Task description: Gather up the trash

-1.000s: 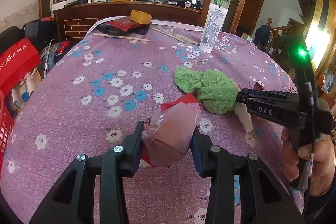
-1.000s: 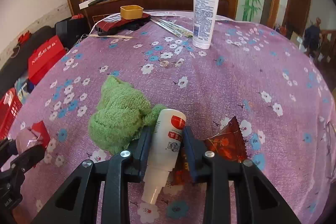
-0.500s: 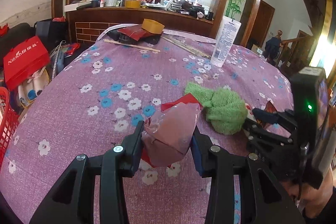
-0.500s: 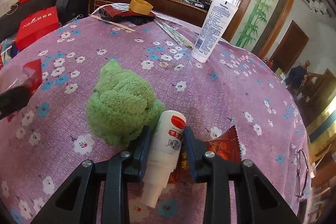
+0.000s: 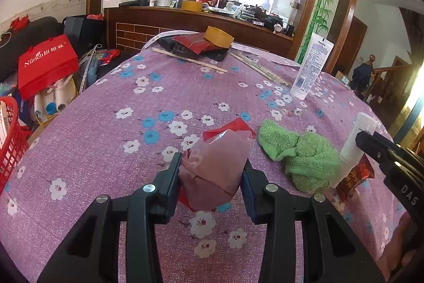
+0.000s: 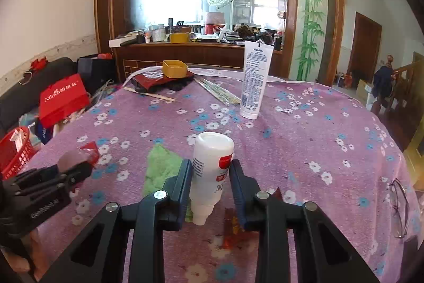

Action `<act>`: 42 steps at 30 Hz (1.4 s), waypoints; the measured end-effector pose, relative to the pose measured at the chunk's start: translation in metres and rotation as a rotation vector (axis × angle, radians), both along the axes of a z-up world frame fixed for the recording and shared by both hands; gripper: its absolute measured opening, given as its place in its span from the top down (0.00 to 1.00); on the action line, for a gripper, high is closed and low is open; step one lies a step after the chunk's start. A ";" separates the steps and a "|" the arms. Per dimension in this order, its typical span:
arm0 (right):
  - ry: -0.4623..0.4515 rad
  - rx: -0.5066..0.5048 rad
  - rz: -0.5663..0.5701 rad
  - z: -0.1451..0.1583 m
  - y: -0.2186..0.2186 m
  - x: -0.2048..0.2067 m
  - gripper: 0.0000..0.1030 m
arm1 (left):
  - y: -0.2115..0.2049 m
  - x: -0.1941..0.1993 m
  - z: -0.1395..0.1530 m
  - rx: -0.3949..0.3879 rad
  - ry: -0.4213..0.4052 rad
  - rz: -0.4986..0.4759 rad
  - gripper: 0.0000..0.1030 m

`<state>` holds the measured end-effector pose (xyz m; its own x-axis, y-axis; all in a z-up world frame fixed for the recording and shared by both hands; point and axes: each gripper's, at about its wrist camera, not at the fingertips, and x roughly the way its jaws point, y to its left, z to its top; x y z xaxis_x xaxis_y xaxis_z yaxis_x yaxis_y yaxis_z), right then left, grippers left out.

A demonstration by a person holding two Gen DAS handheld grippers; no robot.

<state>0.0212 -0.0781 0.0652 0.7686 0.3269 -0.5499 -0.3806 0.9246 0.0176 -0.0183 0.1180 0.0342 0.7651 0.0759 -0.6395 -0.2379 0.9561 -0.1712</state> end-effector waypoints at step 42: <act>-0.050 0.049 0.147 0.007 0.020 -0.031 0.69 | 0.004 -0.010 0.007 0.053 -0.023 0.044 0.62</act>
